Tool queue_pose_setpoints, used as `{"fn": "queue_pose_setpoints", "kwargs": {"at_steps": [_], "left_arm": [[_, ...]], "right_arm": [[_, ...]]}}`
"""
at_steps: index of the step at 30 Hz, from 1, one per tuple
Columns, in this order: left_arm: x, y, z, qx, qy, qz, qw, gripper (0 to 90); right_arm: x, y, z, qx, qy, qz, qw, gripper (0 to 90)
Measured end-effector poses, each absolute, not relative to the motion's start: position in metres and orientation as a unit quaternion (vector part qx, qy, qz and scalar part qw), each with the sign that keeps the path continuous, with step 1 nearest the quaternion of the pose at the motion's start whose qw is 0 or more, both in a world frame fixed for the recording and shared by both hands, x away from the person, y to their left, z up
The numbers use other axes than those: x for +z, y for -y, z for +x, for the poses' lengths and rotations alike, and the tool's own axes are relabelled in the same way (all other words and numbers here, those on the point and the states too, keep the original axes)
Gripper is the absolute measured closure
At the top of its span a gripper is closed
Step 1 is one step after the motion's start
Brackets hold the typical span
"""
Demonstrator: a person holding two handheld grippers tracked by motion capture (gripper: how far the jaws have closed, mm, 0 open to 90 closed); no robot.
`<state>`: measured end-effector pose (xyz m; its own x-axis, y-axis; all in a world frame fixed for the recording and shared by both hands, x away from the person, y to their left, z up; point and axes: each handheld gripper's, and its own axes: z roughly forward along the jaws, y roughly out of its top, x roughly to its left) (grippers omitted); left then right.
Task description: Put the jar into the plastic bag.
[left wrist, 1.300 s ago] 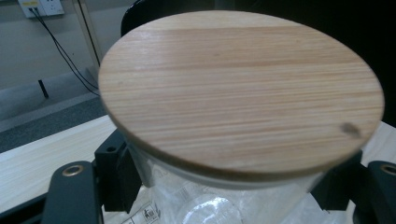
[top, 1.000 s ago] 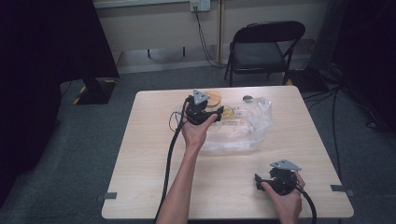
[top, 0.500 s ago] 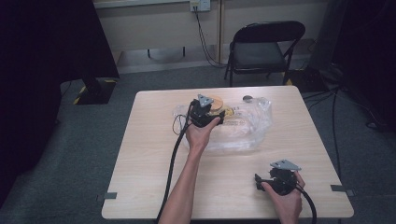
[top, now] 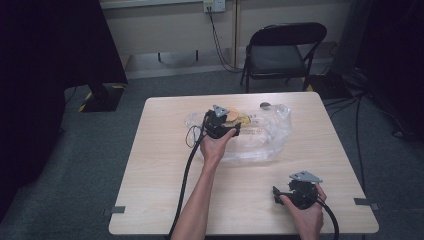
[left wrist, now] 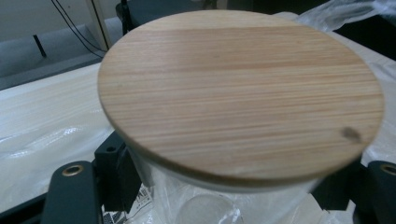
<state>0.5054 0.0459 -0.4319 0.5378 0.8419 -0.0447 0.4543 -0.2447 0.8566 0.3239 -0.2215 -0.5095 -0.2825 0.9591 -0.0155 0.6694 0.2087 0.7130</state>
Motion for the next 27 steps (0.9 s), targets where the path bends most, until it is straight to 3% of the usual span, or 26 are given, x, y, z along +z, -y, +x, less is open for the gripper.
{"fn": "queue_pose_setpoints", "kwargs": {"at_steps": [20, 27], "left_arm": [[-0.4334, -0.044, 0.5027, 0.219, -0.43, 0.764, 0.428, 24.7], [-0.4321, -0.0446, 0.5031, 0.217, -0.439, 0.759, 0.429, 19.8]], "right_arm": [[-0.5095, 0.2216, 0.3239, 0.305, -0.74, 0.55, 0.238, 2.6], [-0.5095, 0.2216, 0.3239, 0.305, -0.74, 0.55, 0.238, 2.6]]}}
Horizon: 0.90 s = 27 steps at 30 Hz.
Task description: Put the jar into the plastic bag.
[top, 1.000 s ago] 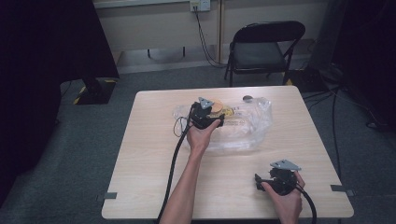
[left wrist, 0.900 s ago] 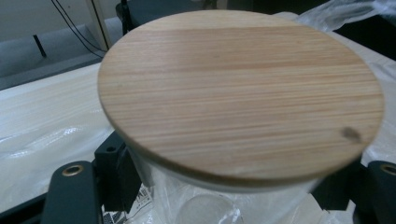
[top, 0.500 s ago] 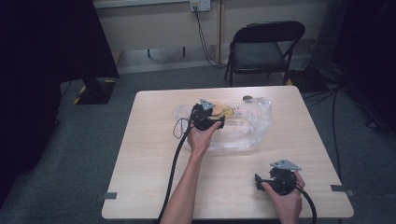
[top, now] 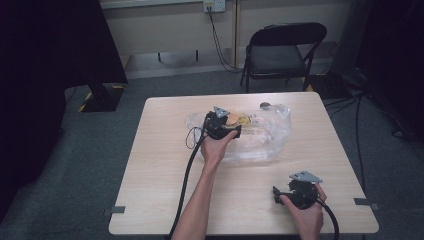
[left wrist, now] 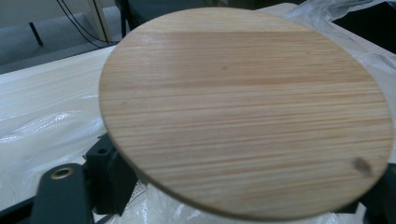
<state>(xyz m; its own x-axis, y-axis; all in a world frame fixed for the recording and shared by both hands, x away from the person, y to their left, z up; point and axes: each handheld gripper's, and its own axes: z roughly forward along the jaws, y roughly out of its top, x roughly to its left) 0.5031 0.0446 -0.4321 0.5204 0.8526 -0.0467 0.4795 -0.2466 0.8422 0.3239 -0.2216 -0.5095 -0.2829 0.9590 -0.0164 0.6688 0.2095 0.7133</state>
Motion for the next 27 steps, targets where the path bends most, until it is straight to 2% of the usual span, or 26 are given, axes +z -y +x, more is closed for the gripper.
{"fn": "queue_pose_setpoints", "kwargs": {"at_steps": [16, 27], "left_arm": [[-0.432, -0.047, 0.5045, 0.203, -0.448, 0.75, 0.443, 2.2], [-0.4295, -0.0424, 0.5011, 0.215, -0.445, 0.753, 0.435, 3.2]], "right_arm": [[-0.5095, 0.2216, 0.3239, 0.305, -0.74, 0.55, 0.238, 2.6], [-0.5095, 0.2215, 0.3239, 0.305, -0.74, 0.55, 0.237, 2.5]]}}
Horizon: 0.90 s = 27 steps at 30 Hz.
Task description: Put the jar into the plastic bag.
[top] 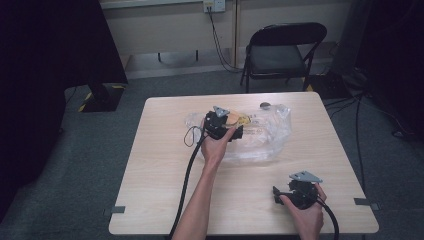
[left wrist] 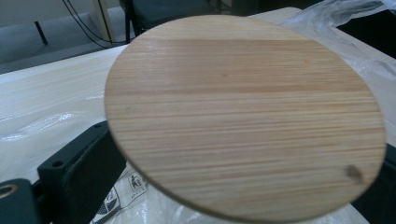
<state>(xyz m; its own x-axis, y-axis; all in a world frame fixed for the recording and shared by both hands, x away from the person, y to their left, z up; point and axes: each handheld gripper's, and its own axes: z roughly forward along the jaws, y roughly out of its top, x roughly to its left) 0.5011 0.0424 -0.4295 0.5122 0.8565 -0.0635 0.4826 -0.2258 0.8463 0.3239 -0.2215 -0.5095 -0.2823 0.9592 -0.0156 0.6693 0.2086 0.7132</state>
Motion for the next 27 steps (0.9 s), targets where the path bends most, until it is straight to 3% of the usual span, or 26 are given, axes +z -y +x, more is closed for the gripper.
{"fn": "queue_pose_setpoints", "kwargs": {"at_steps": [27], "left_arm": [[-0.399, -0.058, 0.472, 0.227, -0.436, 0.738, 0.463, 4.0]], "right_arm": [[-0.509, 0.221, 0.324, 0.305, -0.74, 0.55, 0.237, 2.5]]}}
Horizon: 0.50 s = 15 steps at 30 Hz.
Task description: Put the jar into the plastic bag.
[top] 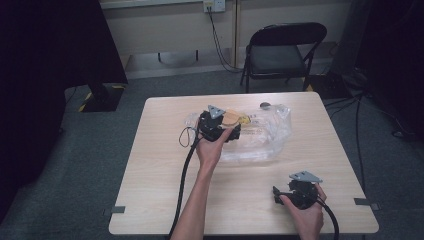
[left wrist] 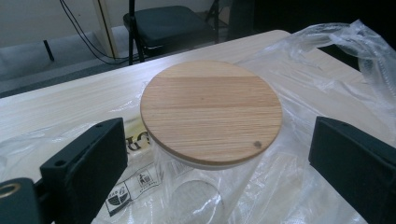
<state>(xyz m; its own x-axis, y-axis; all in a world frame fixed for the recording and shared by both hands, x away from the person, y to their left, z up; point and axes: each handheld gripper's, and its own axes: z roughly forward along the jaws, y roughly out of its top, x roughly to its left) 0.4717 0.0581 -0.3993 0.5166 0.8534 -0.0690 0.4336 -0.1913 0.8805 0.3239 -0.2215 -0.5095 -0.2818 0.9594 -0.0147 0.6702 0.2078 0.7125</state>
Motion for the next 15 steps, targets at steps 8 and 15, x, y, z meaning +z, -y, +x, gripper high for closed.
{"fn": "queue_pose_setpoints", "kwargs": {"at_steps": [8, 15], "left_arm": [[-0.391, -0.063, 0.456, 0.24, -0.432, 0.732, 0.47, 3.9], [-0.387, -0.07, 0.444, 0.24, -0.43, 0.728, 0.477, 4.0]], "right_arm": [[-0.509, 0.222, 0.324, 0.305, -0.74, 0.55, 0.237, 2.6], [-0.509, 0.221, 0.324, 0.305, -0.74, 0.55, 0.237, 2.6]]}}
